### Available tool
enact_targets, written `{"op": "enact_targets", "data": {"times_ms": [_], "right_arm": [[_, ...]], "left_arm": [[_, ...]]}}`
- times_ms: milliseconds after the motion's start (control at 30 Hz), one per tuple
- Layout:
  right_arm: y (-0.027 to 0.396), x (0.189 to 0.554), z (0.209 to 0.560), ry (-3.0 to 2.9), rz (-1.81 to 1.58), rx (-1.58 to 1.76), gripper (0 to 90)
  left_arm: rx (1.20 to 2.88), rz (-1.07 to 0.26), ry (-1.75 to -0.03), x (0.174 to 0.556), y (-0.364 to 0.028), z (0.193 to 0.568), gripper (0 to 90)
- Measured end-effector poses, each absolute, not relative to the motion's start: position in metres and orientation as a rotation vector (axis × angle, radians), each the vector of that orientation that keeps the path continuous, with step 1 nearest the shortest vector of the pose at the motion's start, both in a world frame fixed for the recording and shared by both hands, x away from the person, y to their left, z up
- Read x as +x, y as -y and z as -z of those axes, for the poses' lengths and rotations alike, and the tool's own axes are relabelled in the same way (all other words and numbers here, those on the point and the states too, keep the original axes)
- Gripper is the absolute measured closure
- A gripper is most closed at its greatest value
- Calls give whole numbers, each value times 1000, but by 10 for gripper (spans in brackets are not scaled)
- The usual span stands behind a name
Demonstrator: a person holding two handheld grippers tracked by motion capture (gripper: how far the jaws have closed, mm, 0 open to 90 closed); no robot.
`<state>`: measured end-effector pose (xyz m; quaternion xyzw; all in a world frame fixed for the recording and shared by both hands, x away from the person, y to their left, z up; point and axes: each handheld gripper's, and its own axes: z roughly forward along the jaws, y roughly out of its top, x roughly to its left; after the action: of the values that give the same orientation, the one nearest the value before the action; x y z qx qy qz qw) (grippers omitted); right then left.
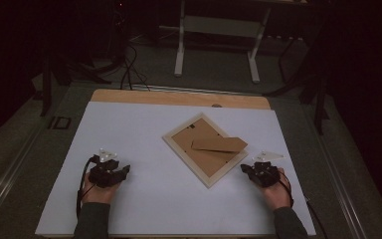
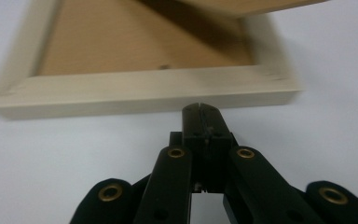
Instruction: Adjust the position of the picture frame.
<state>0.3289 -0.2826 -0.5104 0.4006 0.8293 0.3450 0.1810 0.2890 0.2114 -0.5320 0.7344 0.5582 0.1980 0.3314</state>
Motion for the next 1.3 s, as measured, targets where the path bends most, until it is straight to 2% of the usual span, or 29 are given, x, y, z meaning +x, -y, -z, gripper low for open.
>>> {"op": "enact_targets", "data": {"times_ms": [300,800,1300], "right_arm": [[297,363,509,-2240,-942,1267,900],[299,388,515,-2141,-963,1376,900],[297,400,521,-2174,-957,1411,900]], "left_arm": [[1916,-514,-1457,288,-212,532,518],[1894,-495,-1455,287,-214,532,577],[1875,-504,-1471,288,-213,531,577]]}}
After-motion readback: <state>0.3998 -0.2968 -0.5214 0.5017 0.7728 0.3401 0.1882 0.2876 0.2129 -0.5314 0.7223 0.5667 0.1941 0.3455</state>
